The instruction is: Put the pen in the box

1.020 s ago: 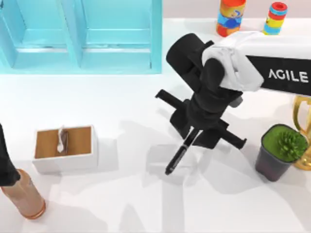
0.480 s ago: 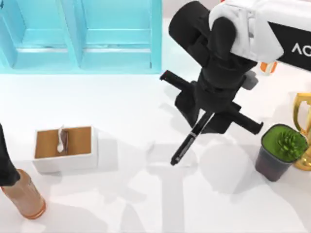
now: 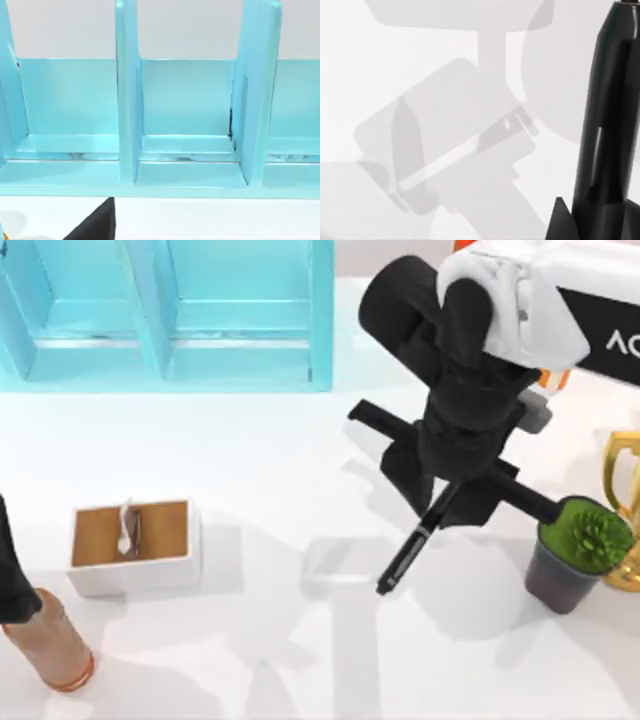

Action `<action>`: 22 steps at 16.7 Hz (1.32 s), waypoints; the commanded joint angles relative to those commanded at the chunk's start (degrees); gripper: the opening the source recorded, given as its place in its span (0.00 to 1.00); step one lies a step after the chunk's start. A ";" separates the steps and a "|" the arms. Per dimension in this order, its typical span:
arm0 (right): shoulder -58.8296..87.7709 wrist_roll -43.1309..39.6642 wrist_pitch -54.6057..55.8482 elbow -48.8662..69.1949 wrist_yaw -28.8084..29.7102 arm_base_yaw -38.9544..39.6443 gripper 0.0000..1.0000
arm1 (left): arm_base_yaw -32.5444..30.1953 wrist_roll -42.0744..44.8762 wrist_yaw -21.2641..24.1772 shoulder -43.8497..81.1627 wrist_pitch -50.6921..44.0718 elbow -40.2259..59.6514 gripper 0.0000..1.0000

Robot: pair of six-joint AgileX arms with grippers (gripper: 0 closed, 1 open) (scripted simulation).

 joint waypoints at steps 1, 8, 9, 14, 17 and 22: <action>-0.34 -0.13 0.18 0.51 -0.10 -0.38 0.00 | 0.00 0.00 0.00 0.00 0.00 0.00 1.00; -6.16 -4.04 3.12 9.85 -1.91 -14.93 0.00 | 0.00 0.00 0.00 0.00 0.00 0.00 1.00; -6.64 -4.93 3.27 10.76 -2.12 -18.59 0.00 | 0.00 0.00 0.00 0.00 0.00 0.00 1.00; -6.59 -9.84 1.68 11.56 -2.60 -39.52 0.00 | 0.00 0.00 0.00 0.00 0.00 0.00 1.00; -5.17 -12.73 -0.71 9.82 -2.51 -52.08 0.00 | 0.00 0.00 0.00 0.00 0.00 0.00 1.00; -2.27 -16.63 -4.97 5.84 -1.88 -68.33 0.00 | 0.00 0.00 0.00 0.00 0.00 0.00 1.00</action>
